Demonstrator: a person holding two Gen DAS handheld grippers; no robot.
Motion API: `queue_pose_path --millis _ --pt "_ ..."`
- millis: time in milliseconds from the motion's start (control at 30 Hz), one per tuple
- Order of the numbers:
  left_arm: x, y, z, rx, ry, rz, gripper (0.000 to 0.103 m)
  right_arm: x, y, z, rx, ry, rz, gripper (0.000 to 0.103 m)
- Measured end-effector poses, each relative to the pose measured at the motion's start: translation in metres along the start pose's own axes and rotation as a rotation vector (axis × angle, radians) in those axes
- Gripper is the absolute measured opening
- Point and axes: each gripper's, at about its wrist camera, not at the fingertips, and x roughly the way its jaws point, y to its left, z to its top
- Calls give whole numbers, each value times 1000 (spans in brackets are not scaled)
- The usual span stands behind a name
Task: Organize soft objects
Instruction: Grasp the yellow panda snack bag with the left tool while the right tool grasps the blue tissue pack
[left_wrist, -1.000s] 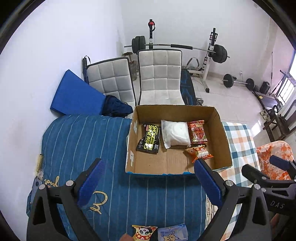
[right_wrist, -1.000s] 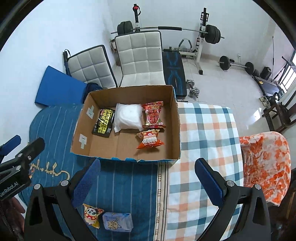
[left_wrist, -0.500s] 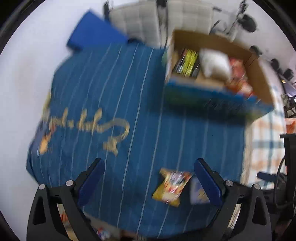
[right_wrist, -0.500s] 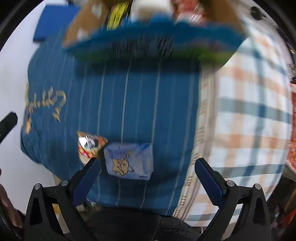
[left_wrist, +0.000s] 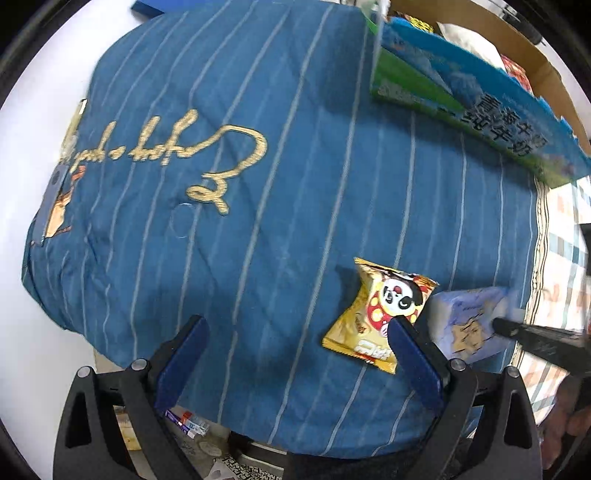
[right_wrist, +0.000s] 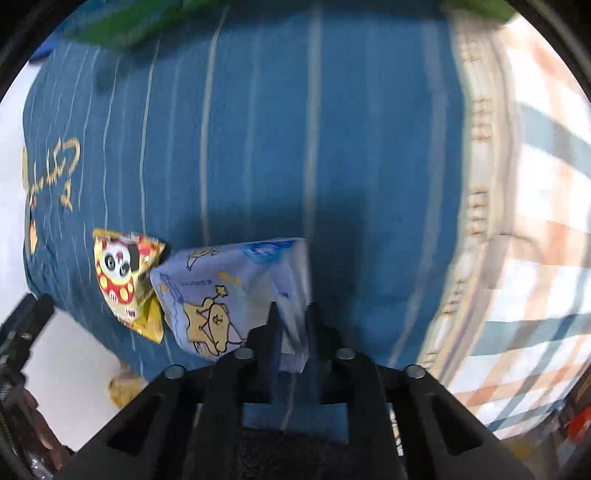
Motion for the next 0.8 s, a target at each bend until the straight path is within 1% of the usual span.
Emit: queue_pose_path --millis 100,167,233,333,367,400,467,500,533,567,600,633,667,700,733,767,800 --pt "11 -11 2 30 24 -24 99 -18 -18 -5 65 -62 -12 10" --pt "16 -22 5 59 33 -39 99 -34 -42 -13 125 -124 -32 9" --pt "23 -34 7 98 51 -47 99 -44 -65 -21 183 -157 -39 9" --pt "39 -53 10 168 93 -49 99 -52 -105 -31 273 -162 -39 9" --pt "47 -61 10 200 120 -43 99 -55 -117 -26 290 -158 -43 10" --pt "55 -66 11 222 142 -35 99 -54 -127 -28 295 -140 -45 10" --pt "72 -76 10 261 195 -32 99 -52 -141 -31 289 -106 -41 19" --pt "78 -78 10 265 216 -31 99 -52 -144 -32 263 -93 -51 38" --pt "83 -78 9 266 230 -29 98 -53 -143 -32 219 -84 -77 66" --pt "86 -79 9 264 236 -38 89 -56 -140 -32 183 -92 -98 78" --pt "88 -78 9 253 243 -53 73 -62 -135 -33 131 -112 -118 94" --pt "89 -77 9 241 250 -56 64 -69 -125 -33 45 -135 -139 97" --pt "90 -76 10 229 258 -62 53 -72 -116 -33 -9 -137 -173 96" --pt "89 -75 12 220 259 -69 51 -73 -111 -33 -45 -140 -198 96" --pt "87 -75 14 210 254 -73 49 -76 -99 -32 -129 -145 -227 96" --pt "84 -77 16 204 243 -76 48 -76 -89 -27 -172 -142 -242 96" --pt "82 -80 17 204 235 -81 48 -74 -77 -24 -258 -126 -269 96"
